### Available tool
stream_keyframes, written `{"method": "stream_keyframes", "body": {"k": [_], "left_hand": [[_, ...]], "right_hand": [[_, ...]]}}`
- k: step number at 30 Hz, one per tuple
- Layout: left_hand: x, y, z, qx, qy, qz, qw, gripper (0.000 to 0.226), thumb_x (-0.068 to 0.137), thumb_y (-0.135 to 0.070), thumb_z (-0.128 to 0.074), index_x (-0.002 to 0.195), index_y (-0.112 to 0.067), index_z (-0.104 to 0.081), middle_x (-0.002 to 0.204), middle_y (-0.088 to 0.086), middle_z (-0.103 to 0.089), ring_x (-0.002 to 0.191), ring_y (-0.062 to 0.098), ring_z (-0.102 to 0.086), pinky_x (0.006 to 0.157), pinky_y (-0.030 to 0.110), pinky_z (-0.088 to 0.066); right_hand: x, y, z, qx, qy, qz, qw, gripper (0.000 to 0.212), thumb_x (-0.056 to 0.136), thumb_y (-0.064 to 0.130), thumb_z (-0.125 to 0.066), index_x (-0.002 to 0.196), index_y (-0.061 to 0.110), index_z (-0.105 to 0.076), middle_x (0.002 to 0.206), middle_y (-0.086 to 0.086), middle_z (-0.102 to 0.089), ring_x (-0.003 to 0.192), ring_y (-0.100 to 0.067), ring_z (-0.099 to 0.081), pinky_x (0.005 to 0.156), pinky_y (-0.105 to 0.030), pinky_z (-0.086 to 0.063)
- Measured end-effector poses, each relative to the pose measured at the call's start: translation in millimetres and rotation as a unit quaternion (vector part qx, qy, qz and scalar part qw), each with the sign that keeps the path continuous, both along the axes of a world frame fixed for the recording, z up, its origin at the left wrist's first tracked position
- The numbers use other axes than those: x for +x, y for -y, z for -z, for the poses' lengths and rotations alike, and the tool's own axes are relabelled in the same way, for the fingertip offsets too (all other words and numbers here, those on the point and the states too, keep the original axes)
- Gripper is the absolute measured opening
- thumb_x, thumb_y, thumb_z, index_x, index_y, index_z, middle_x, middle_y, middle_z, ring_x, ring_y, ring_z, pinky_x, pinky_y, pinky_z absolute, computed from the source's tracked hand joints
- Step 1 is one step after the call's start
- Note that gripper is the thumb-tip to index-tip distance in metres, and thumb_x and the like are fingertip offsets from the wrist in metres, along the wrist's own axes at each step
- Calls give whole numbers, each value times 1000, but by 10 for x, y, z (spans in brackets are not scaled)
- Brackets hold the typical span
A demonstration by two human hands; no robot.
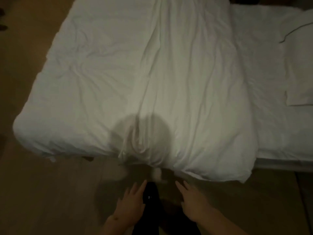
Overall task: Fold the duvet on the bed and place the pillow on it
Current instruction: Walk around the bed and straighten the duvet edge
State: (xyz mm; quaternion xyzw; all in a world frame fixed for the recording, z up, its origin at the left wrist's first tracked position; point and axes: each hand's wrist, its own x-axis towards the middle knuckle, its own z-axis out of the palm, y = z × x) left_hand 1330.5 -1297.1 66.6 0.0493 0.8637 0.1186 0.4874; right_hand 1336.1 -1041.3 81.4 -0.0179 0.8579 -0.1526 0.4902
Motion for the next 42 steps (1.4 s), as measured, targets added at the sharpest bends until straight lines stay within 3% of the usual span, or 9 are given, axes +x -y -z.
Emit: {"method": "stream_keyframes", "body": {"k": [7,14,18,24,28,32,35,38,42], "left_hand": [[-1156,-17,-190,67,-262,-140,952,79,83,-44,-39,154,-39,-4,161,17,-23,144,36,-34,110,44,-40],[-2098,-270,-703,104,-406,-181,890,76,99,-39,-48,155,-42,4,166,5,-12,150,27,-23,115,40,-35],[-2251,-186,-621,115,-387,-225,887,75,98,-38,-52,157,-39,-4,164,5,-20,148,27,-27,114,42,-35],[-2088,260,204,122,-344,-269,891,80,93,-33,-62,157,-33,-14,145,9,-45,127,28,-51,102,40,-47],[-2178,368,683,110,-337,-313,881,89,90,-40,-68,157,-34,-11,137,7,-50,119,25,-54,98,39,-49],[-2316,284,1109,139,-226,-409,873,112,81,-35,-80,157,-34,2,132,17,-59,112,35,-61,92,37,-50],[-2190,232,1245,152,-230,-424,863,98,86,-24,-75,156,-34,-7,120,14,-66,108,37,-64,86,36,-50],[-2010,306,1116,218,-276,-424,835,79,89,-8,-68,151,-34,-26,89,5,-70,84,28,-68,72,33,-50],[-1710,742,719,265,-357,-445,778,60,83,-16,-66,132,-44,-45,90,3,-68,73,17,-62,65,32,-51]], "right_hand": [[-953,311,-381,-3,-237,73,969,80,91,30,-45,152,41,6,164,2,3,150,-19,-9,118,-32,-21],[-1818,572,-859,25,-330,89,939,71,98,48,-38,154,38,5,164,2,14,151,-22,4,122,-41,-10],[-1977,643,-807,27,-346,83,934,70,98,49,-40,154,39,1,164,3,11,151,-23,1,121,-41,-14],[-1816,519,-128,5,-313,76,947,75,96,40,-45,154,37,3,164,3,9,150,-21,-1,119,-35,-19],[-1716,472,523,-14,-311,77,947,79,94,41,-46,153,40,6,162,10,13,150,-17,-1,116,-31,-26],[-1598,471,983,-8,-281,76,957,79,95,37,-48,153,36,6,164,4,9,150,-18,-1,121,-30,-15],[-1471,512,1154,-2,-265,79,961,81,95,34,-49,154,34,7,163,1,13,150,-20,2,123,-32,-8],[-1404,528,1187,4,-261,79,962,83,94,31,-51,154,34,7,163,1,13,150,-20,3,123,-31,-6],[-1333,507,1186,-15,-276,80,958,84,88,34,-50,155,33,0,164,2,2,149,-19,-5,121,-30,-13]]}}
